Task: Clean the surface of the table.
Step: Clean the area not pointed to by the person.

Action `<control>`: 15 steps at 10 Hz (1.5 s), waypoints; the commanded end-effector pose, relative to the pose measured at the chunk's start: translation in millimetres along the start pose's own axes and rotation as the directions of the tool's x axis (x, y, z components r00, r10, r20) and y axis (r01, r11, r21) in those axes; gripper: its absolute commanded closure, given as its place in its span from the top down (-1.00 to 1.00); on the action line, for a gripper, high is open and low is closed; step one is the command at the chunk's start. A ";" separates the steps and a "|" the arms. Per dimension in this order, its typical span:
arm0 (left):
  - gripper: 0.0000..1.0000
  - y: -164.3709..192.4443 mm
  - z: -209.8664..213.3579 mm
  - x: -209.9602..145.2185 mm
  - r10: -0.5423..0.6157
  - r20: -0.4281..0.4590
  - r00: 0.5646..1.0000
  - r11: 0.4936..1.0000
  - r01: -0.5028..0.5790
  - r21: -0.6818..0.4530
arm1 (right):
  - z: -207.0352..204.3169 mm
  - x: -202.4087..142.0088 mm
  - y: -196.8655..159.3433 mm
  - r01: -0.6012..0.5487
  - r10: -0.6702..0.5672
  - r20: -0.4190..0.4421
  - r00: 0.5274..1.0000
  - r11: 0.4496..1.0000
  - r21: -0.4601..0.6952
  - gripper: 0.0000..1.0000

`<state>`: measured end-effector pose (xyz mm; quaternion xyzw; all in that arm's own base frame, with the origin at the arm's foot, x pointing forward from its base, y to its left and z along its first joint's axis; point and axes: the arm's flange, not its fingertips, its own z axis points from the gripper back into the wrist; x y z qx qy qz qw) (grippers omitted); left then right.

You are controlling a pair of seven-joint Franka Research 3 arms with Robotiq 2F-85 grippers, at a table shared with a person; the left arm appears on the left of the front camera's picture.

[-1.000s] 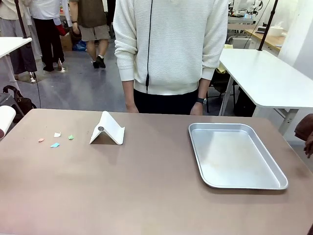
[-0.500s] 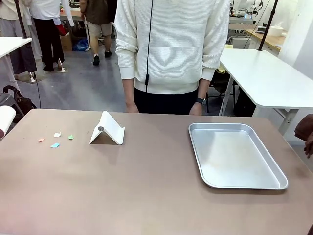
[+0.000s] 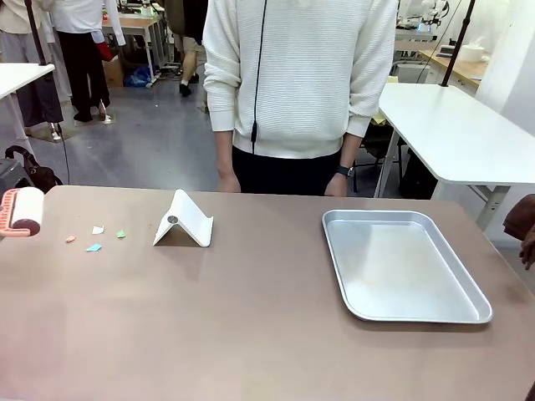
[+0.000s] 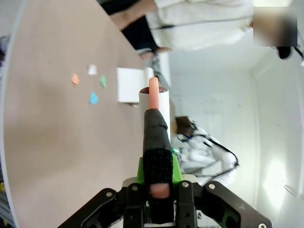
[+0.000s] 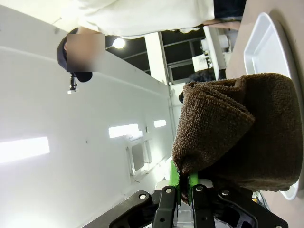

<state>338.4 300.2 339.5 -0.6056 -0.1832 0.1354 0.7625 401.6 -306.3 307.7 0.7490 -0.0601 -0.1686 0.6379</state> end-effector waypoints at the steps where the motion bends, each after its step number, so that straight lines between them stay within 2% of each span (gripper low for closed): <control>1: -0.55 -11.2 -27.5 0.0 0.028 0.100 0.995 0.993 -0.039 0.114 | 0.8 -1.9 5.3 0.006 -0.006 -0.006 1.000 1.000 0.009 -0.83; 3: -0.55 -7.7 -37.0 6.8 0.042 0.157 0.987 0.981 -0.071 0.183 | 0.8 -1.9 5.3 0.006 -0.006 -0.006 1.000 1.000 0.009 -0.83; 6: -0.55 -0.9 -47.1 10.8 0.035 0.176 0.984 0.958 -0.083 0.275 | 0.8 -1.9 5.3 0.006 -0.006 -0.006 1.000 1.000 0.009 -0.83; 10: -0.55 9.2 -53.5 17.6 0.084 0.142 0.986 0.922 -0.130 0.364 | 0.8 -1.9 5.3 0.006 -0.006 -0.006 1.000 1.000 0.009 -0.83; 15: -0.55 18.9 -76.2 25.2 0.083 0.116 0.990 0.886 -0.126 0.447 | 0.8 -1.9 5.3 0.006 -0.006 -0.006 1.000 1.000 0.009 -0.83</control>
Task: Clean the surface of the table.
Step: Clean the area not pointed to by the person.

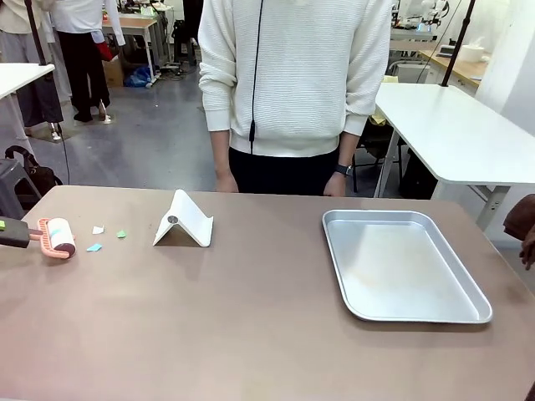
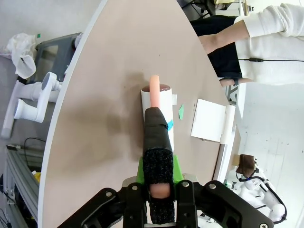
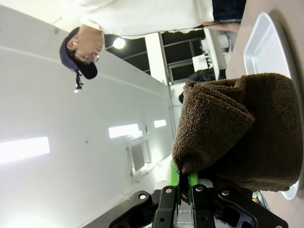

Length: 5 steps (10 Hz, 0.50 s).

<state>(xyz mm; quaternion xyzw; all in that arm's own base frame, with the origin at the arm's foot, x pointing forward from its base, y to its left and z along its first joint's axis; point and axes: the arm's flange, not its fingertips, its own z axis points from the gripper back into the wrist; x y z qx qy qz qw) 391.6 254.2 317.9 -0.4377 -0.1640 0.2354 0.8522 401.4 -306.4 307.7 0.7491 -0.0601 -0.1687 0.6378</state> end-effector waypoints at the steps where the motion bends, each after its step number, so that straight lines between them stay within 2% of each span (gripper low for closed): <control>1: -0.55 1.9 -17.6 -0.2 0.013 -0.025 1.000 0.997 -0.010 0.082 | 0.6 -1.8 5.3 0.006 -0.006 -0.006 1.000 1.000 0.008 -0.83; 4: -0.55 -16.6 -44.2 6.1 0.001 -0.049 0.999 0.994 0.005 0.109 | 0.6 -1.8 5.3 0.006 -0.006 -0.006 1.000 1.000 0.008 -0.83; 5: -0.55 -23.7 -52.1 9.2 0.009 -0.086 0.996 0.993 0.001 0.116 | 0.6 -1.8 5.3 0.006 -0.006 -0.006 1.000 1.000 0.008 -0.83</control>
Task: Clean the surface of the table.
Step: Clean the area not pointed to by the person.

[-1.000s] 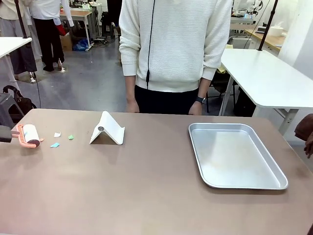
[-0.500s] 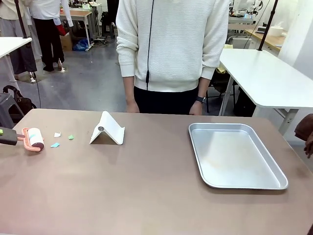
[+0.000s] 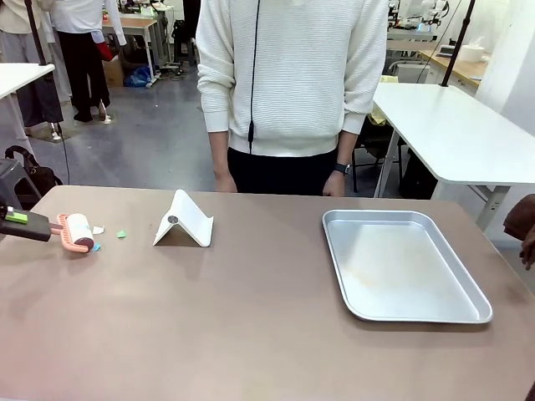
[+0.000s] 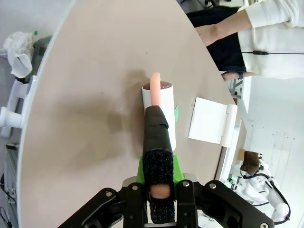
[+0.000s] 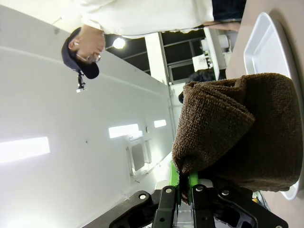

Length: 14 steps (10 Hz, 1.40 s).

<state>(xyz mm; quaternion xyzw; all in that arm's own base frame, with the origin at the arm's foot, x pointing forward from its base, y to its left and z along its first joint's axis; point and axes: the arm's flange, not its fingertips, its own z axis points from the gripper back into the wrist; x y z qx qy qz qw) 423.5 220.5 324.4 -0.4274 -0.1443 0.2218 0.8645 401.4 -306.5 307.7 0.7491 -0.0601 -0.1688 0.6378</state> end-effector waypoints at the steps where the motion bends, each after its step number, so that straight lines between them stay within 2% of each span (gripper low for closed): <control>1: -0.55 0.0 -25.3 4.6 0.020 -0.050 0.999 0.995 -0.015 0.097 | 0.5 -1.8 5.3 0.006 -0.006 -0.006 1.000 1.000 0.008 -0.83; 6: -0.55 -33.5 -58.3 11.7 0.017 -0.049 0.999 0.993 -0.011 0.121 | 0.5 -1.8 5.3 0.006 -0.006 -0.006 1.000 1.000 0.008 -0.83; 10: -0.55 -63.4 -86.0 5.7 -0.031 -0.068 0.997 0.988 0.041 0.150 | 0.5 -1.8 5.3 0.006 -0.006 -0.006 1.000 1.000 0.008 -0.83; 12: -0.55 -73.3 -93.5 9.3 -0.036 -0.069 0.997 0.990 0.045 0.133 | 0.5 -1.8 5.3 0.006 -0.006 -0.006 1.000 1.000 0.008 -0.83; 14: -0.55 -78.9 -95.0 13.2 -0.052 -0.077 0.996 0.996 0.056 0.062 | 0.5 -1.8 5.3 0.006 -0.006 -0.006 1.000 1.000 0.008 -0.83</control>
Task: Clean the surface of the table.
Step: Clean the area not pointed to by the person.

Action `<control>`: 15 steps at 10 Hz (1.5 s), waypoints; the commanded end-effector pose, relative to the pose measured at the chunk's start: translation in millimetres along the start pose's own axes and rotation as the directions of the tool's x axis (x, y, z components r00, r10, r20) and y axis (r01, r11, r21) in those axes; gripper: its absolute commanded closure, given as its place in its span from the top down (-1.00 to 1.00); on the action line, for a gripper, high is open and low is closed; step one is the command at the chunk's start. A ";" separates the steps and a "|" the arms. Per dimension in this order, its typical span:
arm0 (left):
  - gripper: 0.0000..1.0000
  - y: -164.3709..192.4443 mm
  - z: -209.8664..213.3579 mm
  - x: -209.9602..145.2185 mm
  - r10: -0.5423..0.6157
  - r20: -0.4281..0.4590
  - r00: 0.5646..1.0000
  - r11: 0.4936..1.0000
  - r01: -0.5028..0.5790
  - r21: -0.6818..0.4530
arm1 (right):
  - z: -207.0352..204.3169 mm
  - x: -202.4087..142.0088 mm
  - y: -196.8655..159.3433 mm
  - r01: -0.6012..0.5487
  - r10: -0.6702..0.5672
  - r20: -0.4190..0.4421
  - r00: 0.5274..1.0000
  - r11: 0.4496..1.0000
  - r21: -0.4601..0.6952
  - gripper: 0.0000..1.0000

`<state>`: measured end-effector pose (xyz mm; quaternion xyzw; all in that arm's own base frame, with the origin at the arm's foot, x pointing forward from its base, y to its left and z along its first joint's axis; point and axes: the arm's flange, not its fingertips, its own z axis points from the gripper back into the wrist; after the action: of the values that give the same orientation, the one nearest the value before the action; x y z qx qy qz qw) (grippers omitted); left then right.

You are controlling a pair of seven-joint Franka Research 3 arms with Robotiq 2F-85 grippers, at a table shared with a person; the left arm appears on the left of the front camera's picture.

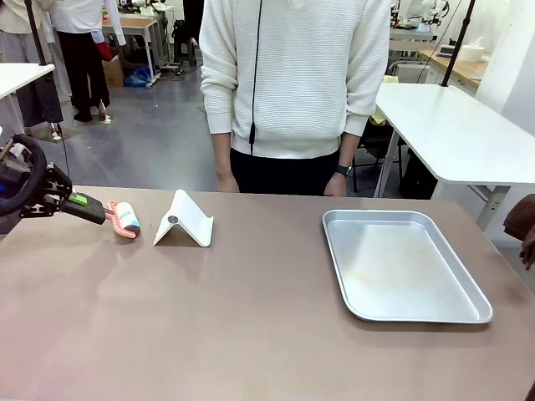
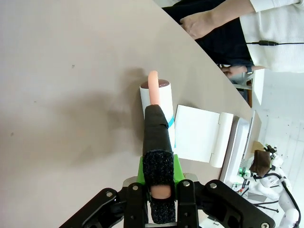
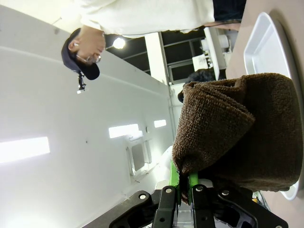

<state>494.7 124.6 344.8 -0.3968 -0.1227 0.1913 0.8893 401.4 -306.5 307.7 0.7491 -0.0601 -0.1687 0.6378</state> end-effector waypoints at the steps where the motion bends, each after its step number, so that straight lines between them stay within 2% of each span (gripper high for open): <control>1: -0.55 4.1 -6.5 -1.3 -0.016 -0.020 1.000 0.998 0.015 -0.066 | 0.5 -1.8 5.3 0.006 -0.005 -0.006 1.000 1.000 0.008 -0.83; 3: -0.55 -2.0 18.6 -11.3 -0.076 -0.044 0.996 0.971 0.064 -0.229 | 0.5 -1.8 5.3 0.006 -0.005 -0.006 1.000 1.000 0.008 -0.83; 5: -0.55 -2.5 59.8 -26.7 -0.128 -0.005 0.992 0.925 0.118 -0.361 | 0.5 -1.8 5.3 0.006 -0.005 -0.006 1.000 1.000 0.008 -0.83; 7: -0.55 8.1 96.9 -42.0 -0.156 -0.008 0.988 0.889 0.137 -0.437 | 0.5 -1.8 5.3 0.006 -0.005 -0.006 1.000 1.000 0.008 -0.83; 8: -0.55 17.9 117.0 -53.4 -0.190 -0.056 0.980 0.867 0.141 -0.478 | 0.5 -1.8 5.3 0.006 -0.005 -0.006 1.000 1.000 0.008 -0.83; 11: -0.55 63.8 183.2 -87.3 -0.340 -0.177 0.924 0.750 0.153 -0.644 | 0.5 -1.8 5.3 0.006 -0.005 -0.006 1.000 1.000 0.008 -0.83; 13: -0.55 103.2 209.7 -91.0 -0.362 -0.133 0.923 0.700 0.174 -0.693 | 0.5 -1.8 5.3 0.006 -0.005 -0.006 1.000 1.000 0.008 -0.83; 14: -0.55 119.5 216.0 -91.1 -0.393 -0.158 0.906 0.679 0.171 -0.714 | 0.5 -1.8 5.3 0.006 -0.005 -0.006 1.000 1.000 0.008 -0.83; 15: -0.55 135.0 221.4 -89.4 -0.377 -0.129 0.917 0.669 0.173 -0.723 | 0.5 -1.8 5.3 0.006 -0.005 -0.006 1.000 1.000 0.008 -0.83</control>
<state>297.7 282.9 384.5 -0.6925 -0.1198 -0.0443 0.7100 401.3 -306.6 307.3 0.7493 -0.0598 -0.1690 0.6375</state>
